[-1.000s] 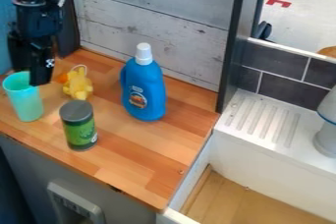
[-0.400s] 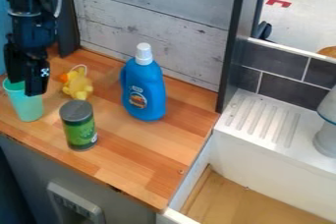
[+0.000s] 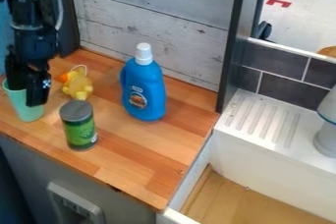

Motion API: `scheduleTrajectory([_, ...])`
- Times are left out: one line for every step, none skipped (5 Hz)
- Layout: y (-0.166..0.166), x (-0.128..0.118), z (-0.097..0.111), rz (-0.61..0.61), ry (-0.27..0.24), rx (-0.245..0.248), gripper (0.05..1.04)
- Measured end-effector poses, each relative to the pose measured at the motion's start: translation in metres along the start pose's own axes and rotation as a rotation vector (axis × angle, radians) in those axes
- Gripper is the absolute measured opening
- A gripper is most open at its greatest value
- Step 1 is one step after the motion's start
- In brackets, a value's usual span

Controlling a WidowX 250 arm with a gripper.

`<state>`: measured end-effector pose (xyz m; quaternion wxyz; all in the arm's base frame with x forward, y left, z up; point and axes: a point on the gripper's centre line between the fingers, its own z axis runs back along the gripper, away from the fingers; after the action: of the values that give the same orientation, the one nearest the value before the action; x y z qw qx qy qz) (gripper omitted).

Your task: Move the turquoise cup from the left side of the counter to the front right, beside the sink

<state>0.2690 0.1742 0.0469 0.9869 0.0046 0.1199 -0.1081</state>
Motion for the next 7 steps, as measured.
scheduleTrajectory([0.004, 0.007, -0.011, -0.002, -0.015, 0.009, 0.943])
scheduleTrajectory([0.009, 0.012, -0.010, 0.005, -0.029, 0.018, 0.656])
scheduleTrajectory([0.007, 0.011, -0.010, 0.011, -0.018, 0.006, 0.403])
scheduleTrajectory([0.003, 0.005, -0.009, 0.031, -0.010, 0.005, 0.205])
scheduleTrajectory([0.000, -0.007, 0.030, 0.090, -0.090, 0.071, 0.132])
scheduleTrajectory([-0.010, -0.005, 0.059, 0.163, -0.205, 0.054, 0.118])
scheduleTrajectory([-0.041, 0.005, 0.092, 0.151, -0.305, 0.061, 0.117])
